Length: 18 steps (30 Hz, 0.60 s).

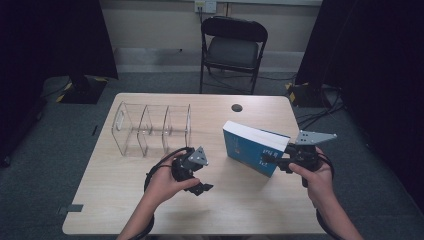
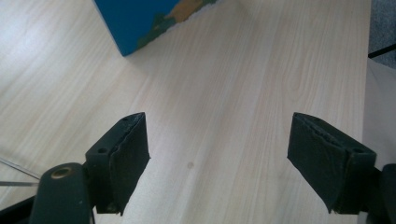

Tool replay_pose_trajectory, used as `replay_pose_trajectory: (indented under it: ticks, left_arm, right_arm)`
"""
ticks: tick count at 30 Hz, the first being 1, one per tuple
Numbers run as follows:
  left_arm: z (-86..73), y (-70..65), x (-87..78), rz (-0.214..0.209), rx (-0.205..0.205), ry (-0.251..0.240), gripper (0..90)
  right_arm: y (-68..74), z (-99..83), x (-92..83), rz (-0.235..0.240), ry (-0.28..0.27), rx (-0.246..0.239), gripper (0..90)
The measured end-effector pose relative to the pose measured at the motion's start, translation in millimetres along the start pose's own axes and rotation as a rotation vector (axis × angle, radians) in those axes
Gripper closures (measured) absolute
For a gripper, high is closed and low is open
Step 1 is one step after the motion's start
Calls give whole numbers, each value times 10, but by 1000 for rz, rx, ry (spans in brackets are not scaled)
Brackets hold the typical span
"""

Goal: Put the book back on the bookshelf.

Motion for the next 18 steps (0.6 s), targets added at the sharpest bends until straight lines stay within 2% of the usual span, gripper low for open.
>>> replay_pose_trajectory:
  ticks: [6, 8, 18]
  left_arm:
    - [-91, -16, 111, -18, -6, 7, 202]
    - [-113, -27, 151, -23, -11, 6, 203]
    - [-210, -77, 318, -50, -23, 15, 202]
  right_arm:
    - [-58, 34, -10, -2, 13, -6, 557]
    - [-94, 33, -17, -5, 4, 8, 560]
    - [-218, 74, -48, -45, 17, 19, 573]
Point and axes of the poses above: each handheld gripper's, and its own axes: x roughly forward along the jaws, z roughly out of its top, y roughly to its left, the point moved 2 cm from there along x, roughly forward along the jaws, and after that the axes turned 1 degree about z, right-handed, at the moved point
